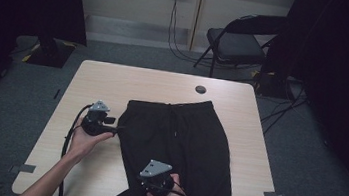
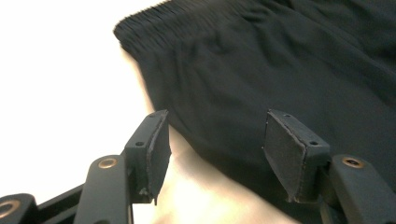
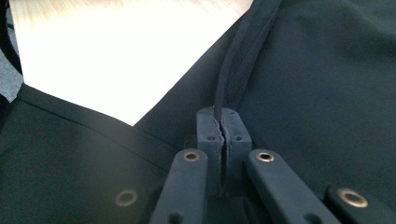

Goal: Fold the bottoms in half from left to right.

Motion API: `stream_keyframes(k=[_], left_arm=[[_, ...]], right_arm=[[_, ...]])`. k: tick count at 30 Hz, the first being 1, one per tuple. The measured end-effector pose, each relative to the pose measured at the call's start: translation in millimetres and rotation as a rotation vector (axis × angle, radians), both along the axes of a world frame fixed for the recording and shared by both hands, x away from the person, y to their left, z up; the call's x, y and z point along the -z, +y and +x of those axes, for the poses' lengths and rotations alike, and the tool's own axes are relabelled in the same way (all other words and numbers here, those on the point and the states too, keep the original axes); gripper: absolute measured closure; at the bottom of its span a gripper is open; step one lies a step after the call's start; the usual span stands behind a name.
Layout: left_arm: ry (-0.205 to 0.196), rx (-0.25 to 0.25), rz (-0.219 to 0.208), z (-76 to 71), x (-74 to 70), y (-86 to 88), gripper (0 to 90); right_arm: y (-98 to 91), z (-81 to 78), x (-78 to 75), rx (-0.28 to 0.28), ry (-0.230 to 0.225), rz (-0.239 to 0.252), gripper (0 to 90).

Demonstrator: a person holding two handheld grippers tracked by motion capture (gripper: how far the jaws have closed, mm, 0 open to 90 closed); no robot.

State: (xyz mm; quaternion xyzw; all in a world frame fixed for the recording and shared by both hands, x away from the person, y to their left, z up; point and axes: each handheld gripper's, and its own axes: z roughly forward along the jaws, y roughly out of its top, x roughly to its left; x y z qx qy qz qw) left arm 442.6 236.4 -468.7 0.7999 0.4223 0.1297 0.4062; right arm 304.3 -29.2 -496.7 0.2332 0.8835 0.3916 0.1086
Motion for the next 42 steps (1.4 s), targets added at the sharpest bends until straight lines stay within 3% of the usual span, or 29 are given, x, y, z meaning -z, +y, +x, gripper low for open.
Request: stream_keyframes(k=[2,4,6,9,12,15,20,26,30,34,36,39,42], left_arm=[[0.035,-0.003,0.001,11.8,5.4,-1.5,40.5],[0.021,-0.027,0.009,18.5,9.4,-2.2,40.3],[0.039,-0.039,-0.004,23.2,15.3,-3.0,39.3],[0.046,-0.027,0.052,26.4,24.6,-6.7,38.9],[0.022,-0.043,0.059,29.2,26.0,-7.7,38.9],[0.001,-0.035,0.092,28.6,26.2,-9.9,42.0],[-0.037,-0.042,0.097,29.3,28.4,-21.9,53.5],[0.015,-0.016,0.041,35.4,27.5,-28.2,87.0],[0.024,-0.023,0.014,37.4,25.2,-30.6,88.5],[0.002,-0.065,-0.099,36.9,13.2,-21.5,88.8],[-0.001,-0.07,-0.125,36.6,7.6,-18.5,88.8],[-0.023,-0.062,-0.116,37.4,-5.4,-18.1,88.8],[-0.056,-0.061,-0.166,37.9,-23.0,-19.8,88.8]], right_arm=[[0.1,-0.1,0.0,0.002,0.0,0.0,88.2],[-0.2,0.1,0.2,-0.001,-0.002,0.002,88.2],[-0.6,0.7,0.2,-0.003,0.004,0.004,88.1],[-1.3,1.2,0.8,-0.005,0.003,0.011,88.0],[-1.8,1.2,1.3,-0.002,0.009,0.019,88.0],[-1.1,0.8,1.6,0.001,0.003,0.019,88.0],[1.5,1.0,1.7,0.002,0.003,0.02,88.1],[1.3,2.0,1.4,0.002,0.013,0.023,88.3],[1.6,2.0,0.2,0.0,0.018,0.02,88.9],[0.8,0.4,-7.8,0.006,0.031,0.056,89.1],[1.5,-0.2,-15.8,0.002,0.023,0.08,89.1],[4.5,-1.8,-33.4,-0.007,0.004,0.126,89.2],[10.7,-3.0,-53.9,-0.029,-0.025,0.162,89.1]])
